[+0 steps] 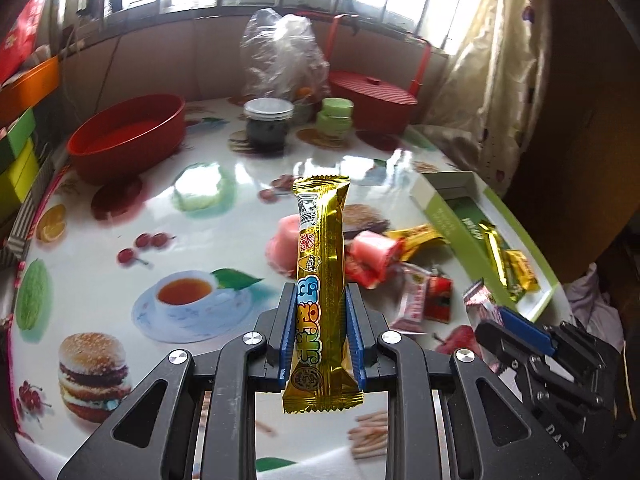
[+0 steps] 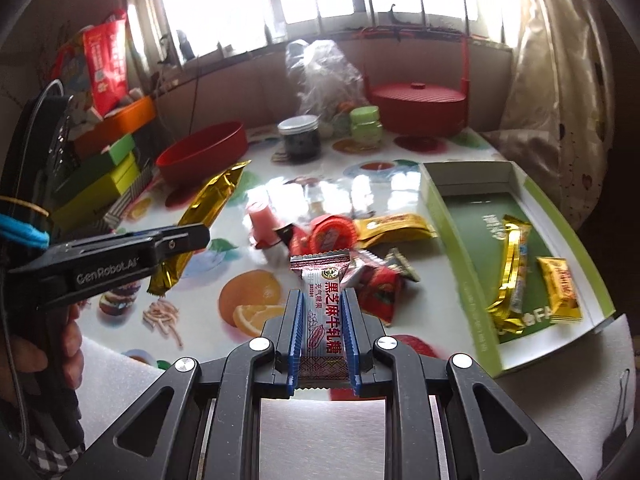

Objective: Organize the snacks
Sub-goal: 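Carry the candy packet and gold bar over the green gift box with both grippers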

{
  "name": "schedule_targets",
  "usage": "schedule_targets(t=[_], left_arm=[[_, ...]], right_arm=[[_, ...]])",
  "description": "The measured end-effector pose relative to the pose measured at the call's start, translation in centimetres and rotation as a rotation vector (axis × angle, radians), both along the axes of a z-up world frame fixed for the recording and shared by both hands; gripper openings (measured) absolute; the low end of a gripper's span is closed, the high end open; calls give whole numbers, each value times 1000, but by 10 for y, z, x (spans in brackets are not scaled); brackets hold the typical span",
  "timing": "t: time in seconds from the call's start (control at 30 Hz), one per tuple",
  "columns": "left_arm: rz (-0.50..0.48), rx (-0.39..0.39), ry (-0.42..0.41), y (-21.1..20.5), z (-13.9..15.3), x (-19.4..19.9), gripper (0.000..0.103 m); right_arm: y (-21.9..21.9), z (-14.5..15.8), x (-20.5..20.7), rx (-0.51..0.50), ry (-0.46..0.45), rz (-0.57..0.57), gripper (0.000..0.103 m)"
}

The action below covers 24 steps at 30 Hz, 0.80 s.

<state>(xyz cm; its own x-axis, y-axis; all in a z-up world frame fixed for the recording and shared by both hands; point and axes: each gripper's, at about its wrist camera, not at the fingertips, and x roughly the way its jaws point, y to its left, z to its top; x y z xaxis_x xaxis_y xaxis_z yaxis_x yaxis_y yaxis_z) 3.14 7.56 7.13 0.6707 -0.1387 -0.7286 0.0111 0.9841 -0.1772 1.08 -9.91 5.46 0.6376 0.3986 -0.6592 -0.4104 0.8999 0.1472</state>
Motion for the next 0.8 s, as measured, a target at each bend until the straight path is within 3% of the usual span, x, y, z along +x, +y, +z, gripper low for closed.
schedule_targets(t=[0.8], left_arm=[[-221,-30,-20,-95,14,38,24]], right_arm=[[-90,15,23,1,-36,-228,18]])
